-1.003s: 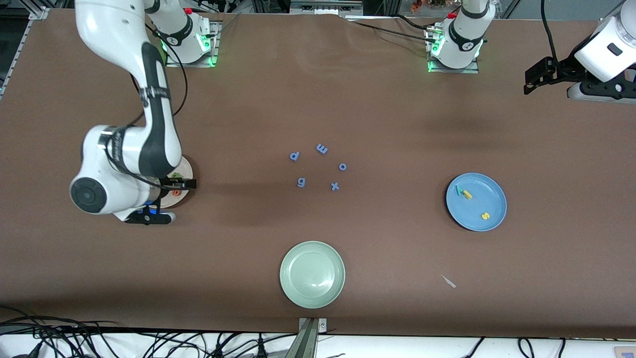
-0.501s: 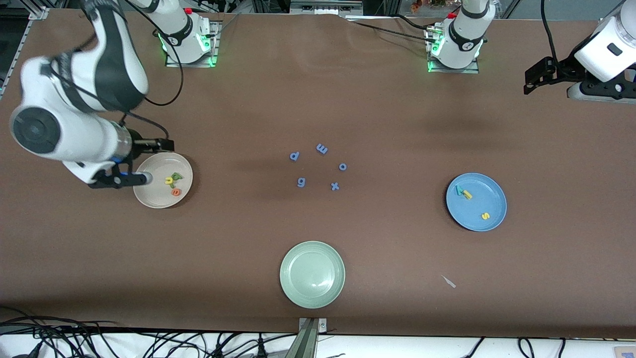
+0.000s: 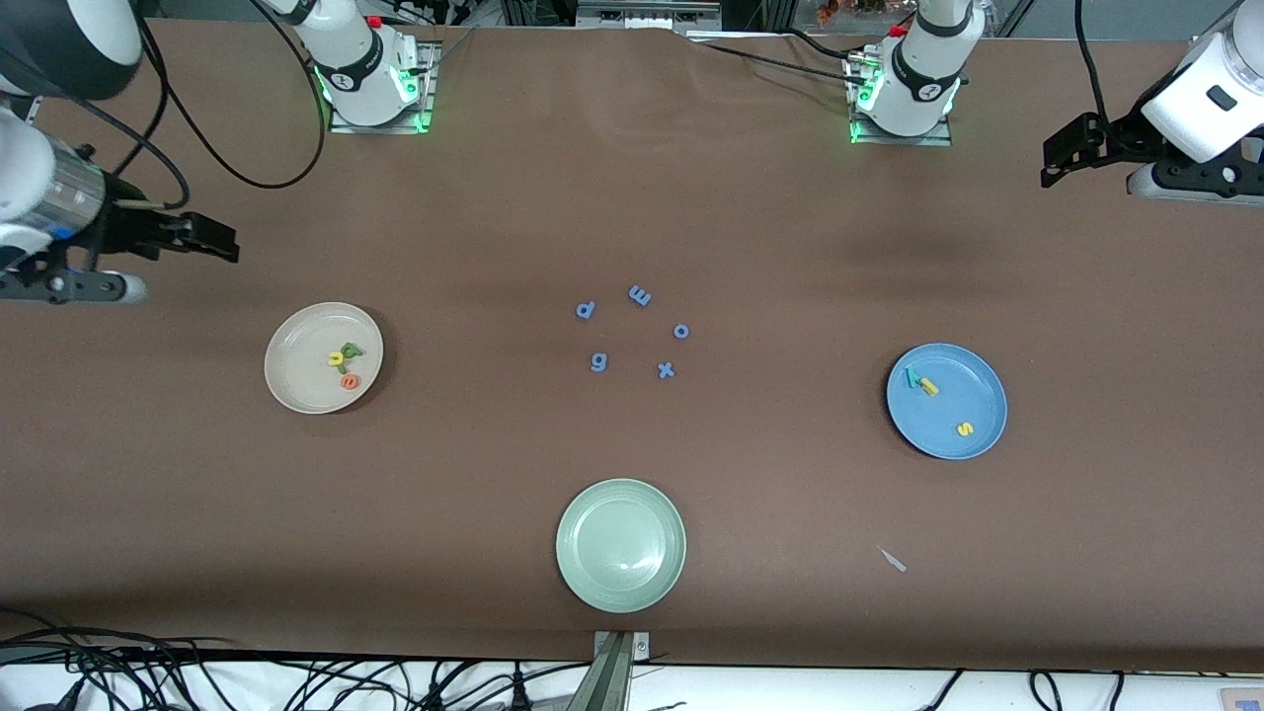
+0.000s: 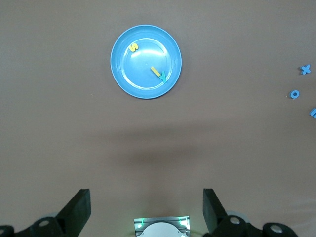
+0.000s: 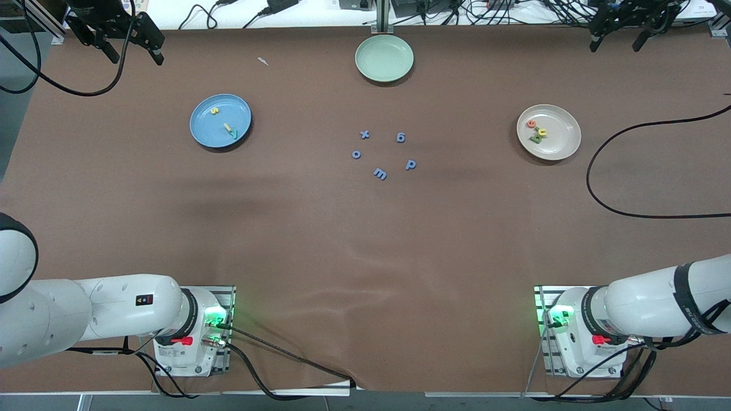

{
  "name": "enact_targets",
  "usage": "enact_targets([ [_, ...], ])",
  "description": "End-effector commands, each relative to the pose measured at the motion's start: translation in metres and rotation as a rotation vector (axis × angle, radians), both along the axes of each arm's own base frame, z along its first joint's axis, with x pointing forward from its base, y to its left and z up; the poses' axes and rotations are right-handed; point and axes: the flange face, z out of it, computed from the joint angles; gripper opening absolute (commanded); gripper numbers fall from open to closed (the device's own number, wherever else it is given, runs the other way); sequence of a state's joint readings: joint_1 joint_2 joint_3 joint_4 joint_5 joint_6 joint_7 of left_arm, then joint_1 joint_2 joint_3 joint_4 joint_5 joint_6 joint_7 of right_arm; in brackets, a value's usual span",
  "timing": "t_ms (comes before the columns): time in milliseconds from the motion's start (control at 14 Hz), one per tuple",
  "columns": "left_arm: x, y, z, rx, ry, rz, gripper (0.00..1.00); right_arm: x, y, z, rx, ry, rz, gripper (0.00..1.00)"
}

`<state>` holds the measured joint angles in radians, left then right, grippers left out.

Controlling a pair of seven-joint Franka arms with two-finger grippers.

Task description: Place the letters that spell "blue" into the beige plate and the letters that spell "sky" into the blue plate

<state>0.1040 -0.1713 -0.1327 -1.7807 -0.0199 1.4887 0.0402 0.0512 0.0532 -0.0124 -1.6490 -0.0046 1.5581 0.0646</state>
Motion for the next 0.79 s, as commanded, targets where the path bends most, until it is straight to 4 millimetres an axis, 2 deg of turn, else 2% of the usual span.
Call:
enact_targets([
  [0,0.002,0.000,0.006,-0.022,0.007,0.009,1.00,-0.010,-0.010,0.016,-0.017,-0.028,-0.004,1.00],
  [215,0.002,0.000,0.007,-0.022,0.006,0.012,1.00,-0.009,-0.037,0.022,-0.007,-0.048,-0.058,1.00],
  [716,0.003,-0.001,0.006,-0.024,0.006,0.012,1.00,-0.009,-0.035,0.027,-0.004,-0.074,-0.055,1.00],
])
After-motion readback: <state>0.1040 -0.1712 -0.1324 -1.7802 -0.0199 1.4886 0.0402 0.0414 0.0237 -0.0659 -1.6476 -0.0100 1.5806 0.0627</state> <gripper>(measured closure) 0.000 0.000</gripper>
